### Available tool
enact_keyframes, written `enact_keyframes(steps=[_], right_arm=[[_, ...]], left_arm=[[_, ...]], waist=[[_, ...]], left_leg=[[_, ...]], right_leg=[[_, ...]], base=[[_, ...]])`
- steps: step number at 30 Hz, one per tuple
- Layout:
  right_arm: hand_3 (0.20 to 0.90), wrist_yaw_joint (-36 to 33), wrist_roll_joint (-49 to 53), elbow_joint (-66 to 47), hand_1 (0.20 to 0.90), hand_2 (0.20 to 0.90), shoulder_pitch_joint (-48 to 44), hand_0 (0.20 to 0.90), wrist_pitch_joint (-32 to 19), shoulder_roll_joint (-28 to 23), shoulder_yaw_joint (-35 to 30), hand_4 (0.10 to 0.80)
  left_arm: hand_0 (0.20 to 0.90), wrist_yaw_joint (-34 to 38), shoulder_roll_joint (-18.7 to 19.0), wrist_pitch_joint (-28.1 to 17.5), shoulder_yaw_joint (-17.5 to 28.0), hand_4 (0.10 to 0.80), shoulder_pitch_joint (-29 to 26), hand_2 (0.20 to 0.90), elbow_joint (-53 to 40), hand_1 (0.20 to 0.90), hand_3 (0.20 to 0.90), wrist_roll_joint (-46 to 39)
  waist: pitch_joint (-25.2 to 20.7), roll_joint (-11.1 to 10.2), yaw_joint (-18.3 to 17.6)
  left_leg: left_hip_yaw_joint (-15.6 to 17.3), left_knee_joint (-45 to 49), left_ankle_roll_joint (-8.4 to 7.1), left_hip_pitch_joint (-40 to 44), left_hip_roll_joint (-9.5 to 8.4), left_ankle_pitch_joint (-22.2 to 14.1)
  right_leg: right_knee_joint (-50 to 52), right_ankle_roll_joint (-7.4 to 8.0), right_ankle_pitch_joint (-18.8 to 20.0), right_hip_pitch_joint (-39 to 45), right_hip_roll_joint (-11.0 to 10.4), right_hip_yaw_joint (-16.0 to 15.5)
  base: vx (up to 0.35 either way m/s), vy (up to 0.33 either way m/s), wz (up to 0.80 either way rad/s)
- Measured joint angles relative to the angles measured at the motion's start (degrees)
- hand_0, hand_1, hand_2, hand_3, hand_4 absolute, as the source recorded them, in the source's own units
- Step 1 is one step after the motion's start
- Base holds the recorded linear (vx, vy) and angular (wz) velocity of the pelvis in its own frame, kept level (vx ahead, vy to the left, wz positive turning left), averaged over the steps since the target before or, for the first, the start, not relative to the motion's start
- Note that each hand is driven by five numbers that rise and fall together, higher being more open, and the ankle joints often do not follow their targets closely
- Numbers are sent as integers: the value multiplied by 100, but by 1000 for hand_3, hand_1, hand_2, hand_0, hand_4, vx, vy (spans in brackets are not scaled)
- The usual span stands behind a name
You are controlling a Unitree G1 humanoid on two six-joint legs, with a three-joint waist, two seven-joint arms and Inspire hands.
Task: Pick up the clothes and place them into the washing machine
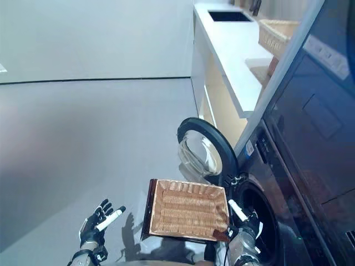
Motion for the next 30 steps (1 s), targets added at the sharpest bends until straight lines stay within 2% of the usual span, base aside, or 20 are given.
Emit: enact_keyframes(steps=[3,9,16,23,30], right_arm=[[900,15,-732,-24,900,900,96,900,157,-88,273,800],[900,199,-1463,-223,900,900,488,900,243,-162,493,800],[900,260,-1686,-230,900,900,1019,900,329,-158,528,800],[900,258,-1699,-230,900,900,1131,900,329,-139,528,800],[900,244,-1715,-232,900,900,1145,900,329,-74,527,800]], left_arm=[[900,47,-3,52,1,800,33,900,81,900,900,123],[900,113,-4,72,6,800,-64,900,426,900,900,369],[900,235,-28,101,200,800,-71,900,524,900,900,402],[900,234,-33,101,186,800,-69,900,524,900,900,406],[900,264,-33,103,164,800,-10,900,524,900,900,406]], waist=[[-82,6,4],[-104,19,6],[-182,-49,-11],[-269,-159,-65],[-294,-144,-132]], left_leg=[[6,-116,-23,159,34,33],[-20,-121,-21,249,40,32],[-24,-122,-22,253,44,35],[-20,-130,-22,250,46,35],[-23,-145,-22,250,53,34]], right_leg=[[-22,1,-3,105,42,-24],[-25,-24,-27,234,40,-70],[-24,-19,-33,249,37,-94],[-24,-19,-34,246,40,-89],[-25,-14,-31,248,42,-95]], base=[[11,-6,-1],[9,-3,2],[5,-1,1],[4,0,0],[5,-2,0]])
